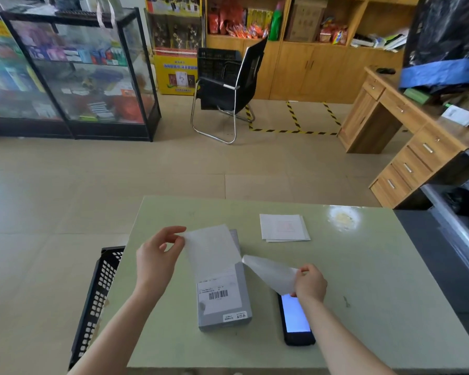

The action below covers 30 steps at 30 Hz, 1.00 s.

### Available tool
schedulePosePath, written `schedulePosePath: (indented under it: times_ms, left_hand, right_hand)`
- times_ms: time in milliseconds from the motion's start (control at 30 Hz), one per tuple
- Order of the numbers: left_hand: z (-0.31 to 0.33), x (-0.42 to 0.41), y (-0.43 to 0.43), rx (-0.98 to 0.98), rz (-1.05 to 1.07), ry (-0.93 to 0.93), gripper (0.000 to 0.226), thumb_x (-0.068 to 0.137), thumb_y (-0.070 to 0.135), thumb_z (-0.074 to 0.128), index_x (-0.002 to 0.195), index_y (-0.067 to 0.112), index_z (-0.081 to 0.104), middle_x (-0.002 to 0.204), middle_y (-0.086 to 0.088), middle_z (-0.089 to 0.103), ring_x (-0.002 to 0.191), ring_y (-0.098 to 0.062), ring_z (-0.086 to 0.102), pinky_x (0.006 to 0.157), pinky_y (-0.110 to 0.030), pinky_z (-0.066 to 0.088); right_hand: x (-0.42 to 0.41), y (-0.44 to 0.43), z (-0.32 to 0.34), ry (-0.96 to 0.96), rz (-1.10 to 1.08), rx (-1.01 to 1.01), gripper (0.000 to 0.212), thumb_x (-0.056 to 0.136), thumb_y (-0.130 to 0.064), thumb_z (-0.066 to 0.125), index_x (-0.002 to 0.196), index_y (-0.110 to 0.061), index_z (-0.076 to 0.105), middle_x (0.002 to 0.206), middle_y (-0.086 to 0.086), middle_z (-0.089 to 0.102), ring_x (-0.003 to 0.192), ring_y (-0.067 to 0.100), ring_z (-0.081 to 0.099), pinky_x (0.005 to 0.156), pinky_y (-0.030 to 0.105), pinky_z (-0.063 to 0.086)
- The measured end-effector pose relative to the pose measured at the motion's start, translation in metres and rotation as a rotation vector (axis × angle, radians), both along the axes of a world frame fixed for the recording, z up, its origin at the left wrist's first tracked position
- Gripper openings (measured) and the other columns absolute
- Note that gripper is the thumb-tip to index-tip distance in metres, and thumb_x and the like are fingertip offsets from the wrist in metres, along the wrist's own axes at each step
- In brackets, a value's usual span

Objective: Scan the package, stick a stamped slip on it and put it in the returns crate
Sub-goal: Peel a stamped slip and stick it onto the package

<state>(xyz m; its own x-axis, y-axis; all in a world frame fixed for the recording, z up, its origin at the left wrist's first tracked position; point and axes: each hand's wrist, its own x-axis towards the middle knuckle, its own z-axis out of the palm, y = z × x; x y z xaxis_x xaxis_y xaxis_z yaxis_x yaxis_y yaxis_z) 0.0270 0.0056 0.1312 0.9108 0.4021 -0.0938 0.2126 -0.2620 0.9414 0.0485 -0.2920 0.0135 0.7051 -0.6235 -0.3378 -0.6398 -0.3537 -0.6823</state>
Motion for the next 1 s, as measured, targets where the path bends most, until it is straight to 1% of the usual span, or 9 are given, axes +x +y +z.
schedulePosePath:
  times_ms: [67, 167, 267, 400, 467, 533, 733, 867, 1000]
  left_hand:
    - [0.002, 0.0, 0.001, -0.004, 0.011, -0.006, 0.028, 0.084, 0.009, 0.064, 0.087, 0.035, 0.073, 0.072, 0.012, 0.068, 0.074, 0.006, 0.062, 0.088, -0.026, 0.044]
    - [0.005, 0.0, 0.004, 0.009, 0.014, -0.022, 0.028, 0.084, 0.009, 0.064, 0.087, 0.035, 0.073, 0.071, 0.011, 0.068, 0.073, 0.006, 0.062, 0.09, -0.028, 0.044]
    - [0.007, 0.001, 0.007, 0.017, 0.011, -0.032, 0.031, 0.083, 0.01, 0.064, 0.085, 0.039, 0.071, 0.069, 0.018, 0.068, 0.075, 0.007, 0.062, 0.09, -0.026, 0.044]
    - [0.008, -0.002, 0.009, 0.009, 0.025, -0.043, 0.027, 0.084, 0.01, 0.065, 0.087, 0.035, 0.073, 0.07, 0.013, 0.068, 0.074, 0.006, 0.062, 0.092, -0.03, 0.045]
    - [0.007, -0.003, 0.01, 0.006, 0.025, -0.048, 0.025, 0.084, 0.009, 0.064, 0.09, 0.031, 0.073, 0.073, 0.008, 0.069, 0.074, 0.005, 0.062, 0.093, -0.032, 0.046]
    - [0.006, -0.005, 0.011, 0.002, 0.03, -0.05, 0.024, 0.084, 0.009, 0.064, 0.091, 0.031, 0.073, 0.075, 0.007, 0.069, 0.075, 0.005, 0.063, 0.093, -0.032, 0.046]
    - [0.005, -0.006, 0.014, -0.005, 0.047, -0.051, 0.026, 0.084, 0.011, 0.065, 0.089, 0.035, 0.072, 0.074, 0.009, 0.07, 0.083, -0.003, 0.064, 0.091, -0.03, 0.044]
    - [0.004, -0.007, 0.019, -0.016, 0.06, -0.048, 0.023, 0.084, 0.012, 0.065, 0.089, 0.034, 0.073, 0.073, 0.01, 0.069, 0.081, -0.003, 0.064, 0.089, -0.027, 0.043]
    - [0.002, -0.009, 0.026, -0.013, 0.082, -0.053, 0.022, 0.083, 0.012, 0.065, 0.09, 0.031, 0.073, 0.072, 0.009, 0.068, 0.074, -0.001, 0.062, 0.087, -0.027, 0.044]
  right_hand:
    - [-0.002, 0.004, -0.004, -0.004, 0.013, -0.038, 0.017, 0.089, -0.001, 0.044, 0.081, -0.005, 0.059, 0.07, 0.006, 0.055, 0.04, 0.026, 0.057, 0.051, 0.045, 0.057]
    - [-0.005, 0.008, -0.007, -0.006, 0.036, -0.048, 0.018, 0.089, 0.0, 0.043, 0.085, -0.006, 0.059, 0.086, 0.018, 0.063, 0.048, 0.03, 0.06, 0.042, 0.037, 0.054]
    - [-0.007, 0.012, -0.009, -0.001, 0.058, -0.045, 0.024, 0.086, 0.001, 0.041, 0.098, -0.006, 0.059, 0.096, 0.019, 0.063, 0.073, 0.04, 0.064, 0.063, 0.051, 0.058]
    - [-0.017, 0.016, -0.006, 0.214, 0.302, -0.245, 0.036, 0.085, -0.005, 0.043, 0.118, -0.018, 0.05, 0.117, 0.011, 0.051, 0.097, 0.034, 0.057, 0.072, 0.039, 0.049]
    - [-0.02, 0.021, -0.005, 0.352, 0.412, -0.367, 0.042, 0.085, -0.009, 0.05, 0.126, -0.016, 0.042, 0.126, 0.012, 0.042, 0.114, 0.032, 0.047, 0.079, 0.039, 0.048]
    - [-0.022, 0.028, -0.003, 0.363, 0.467, -0.427, 0.045, 0.085, -0.011, 0.053, 0.129, -0.015, 0.041, 0.131, 0.013, 0.038, 0.12, 0.031, 0.042, 0.089, 0.038, 0.048]
    - [-0.023, 0.076, 0.018, 0.019, 0.749, -0.136, 0.058, 0.086, -0.044, 0.057, 0.138, -0.027, 0.039, 0.144, 0.005, 0.035, 0.135, 0.023, 0.035, 0.108, 0.038, 0.038]
    - [-0.036, 0.125, 0.02, 0.047, 0.92, -0.446, 0.08, 0.077, -0.071, 0.047, 0.145, -0.035, 0.023, 0.156, 0.004, 0.016, 0.144, 0.026, 0.015, 0.112, 0.048, 0.028]
    - [-0.05, 0.158, 0.008, 0.223, 0.961, -0.486, 0.107, 0.066, -0.081, 0.049, 0.15, -0.03, 0.007, 0.157, 0.009, 0.008, 0.144, 0.03, 0.009, 0.112, 0.055, 0.022]
